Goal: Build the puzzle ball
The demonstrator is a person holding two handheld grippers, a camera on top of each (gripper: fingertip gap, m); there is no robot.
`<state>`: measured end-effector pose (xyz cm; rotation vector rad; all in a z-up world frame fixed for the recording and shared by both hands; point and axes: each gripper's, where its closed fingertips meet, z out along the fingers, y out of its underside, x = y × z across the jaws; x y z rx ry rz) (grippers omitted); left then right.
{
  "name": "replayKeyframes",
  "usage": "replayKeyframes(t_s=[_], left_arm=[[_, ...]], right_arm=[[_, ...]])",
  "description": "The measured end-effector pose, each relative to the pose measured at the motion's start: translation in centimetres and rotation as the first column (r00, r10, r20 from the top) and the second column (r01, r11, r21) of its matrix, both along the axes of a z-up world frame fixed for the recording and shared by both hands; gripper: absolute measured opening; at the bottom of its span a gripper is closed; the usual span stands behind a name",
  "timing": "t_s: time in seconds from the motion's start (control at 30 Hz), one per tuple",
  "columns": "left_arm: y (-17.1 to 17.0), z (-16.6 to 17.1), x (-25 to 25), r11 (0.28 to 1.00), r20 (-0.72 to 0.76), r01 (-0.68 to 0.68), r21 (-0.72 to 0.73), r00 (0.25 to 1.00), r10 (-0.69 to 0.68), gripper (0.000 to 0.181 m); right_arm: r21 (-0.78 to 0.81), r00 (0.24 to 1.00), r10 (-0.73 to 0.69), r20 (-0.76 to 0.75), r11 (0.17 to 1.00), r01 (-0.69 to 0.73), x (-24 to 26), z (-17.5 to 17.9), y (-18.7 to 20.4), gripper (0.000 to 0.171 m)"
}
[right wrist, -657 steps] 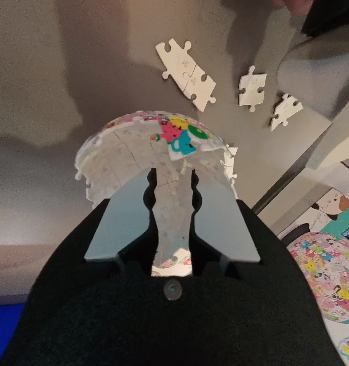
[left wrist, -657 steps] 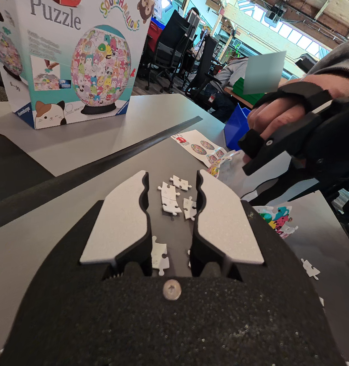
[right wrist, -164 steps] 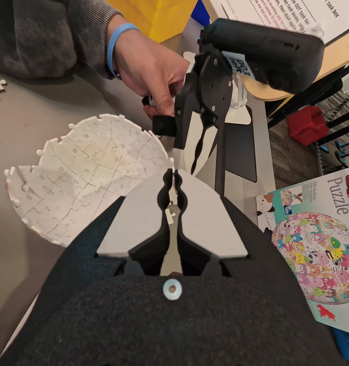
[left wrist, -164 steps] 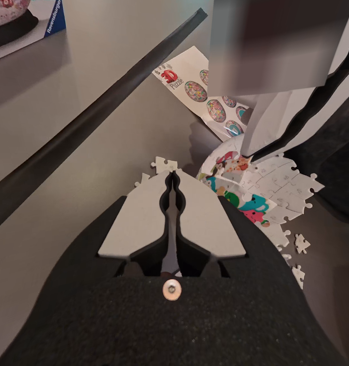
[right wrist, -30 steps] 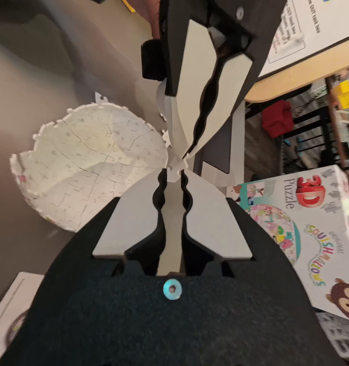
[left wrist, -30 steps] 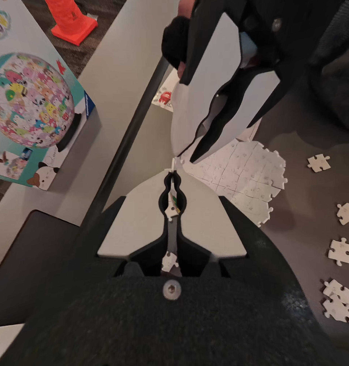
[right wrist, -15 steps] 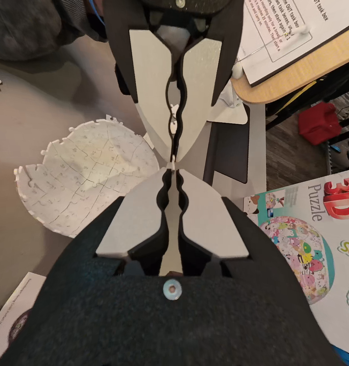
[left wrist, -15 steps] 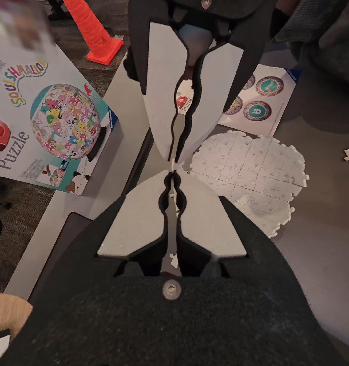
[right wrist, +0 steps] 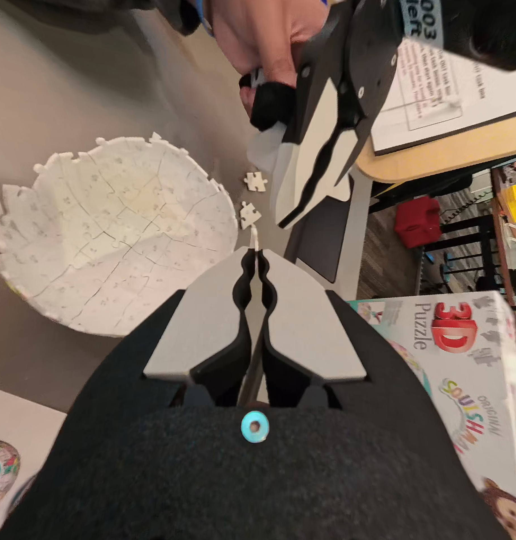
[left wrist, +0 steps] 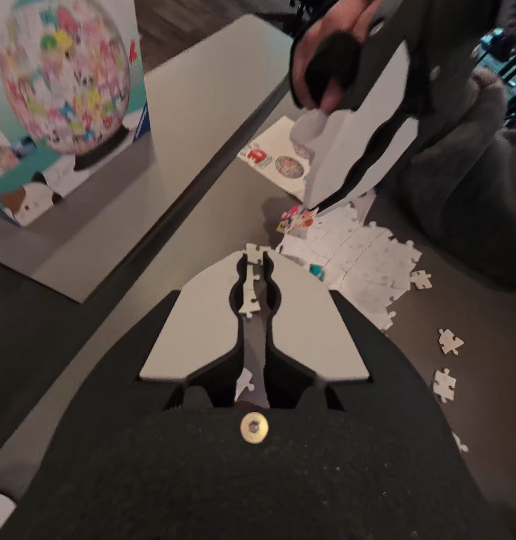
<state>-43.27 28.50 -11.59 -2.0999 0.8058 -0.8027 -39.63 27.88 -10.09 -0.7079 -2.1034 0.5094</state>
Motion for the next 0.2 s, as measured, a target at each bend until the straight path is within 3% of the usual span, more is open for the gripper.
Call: replayKeyframes(t_s=[0.2], left_arm=[[-1.2, -2.4, 1.1, 0.995, -0.078, 0.080, -0.052, 0.993, -0.084, 0.003]], right_arm=[[-0.145, 0.995, -0.037, 0.093, 0.988, 0.050, 0.0, -1.5, -0.1, 0.002]])
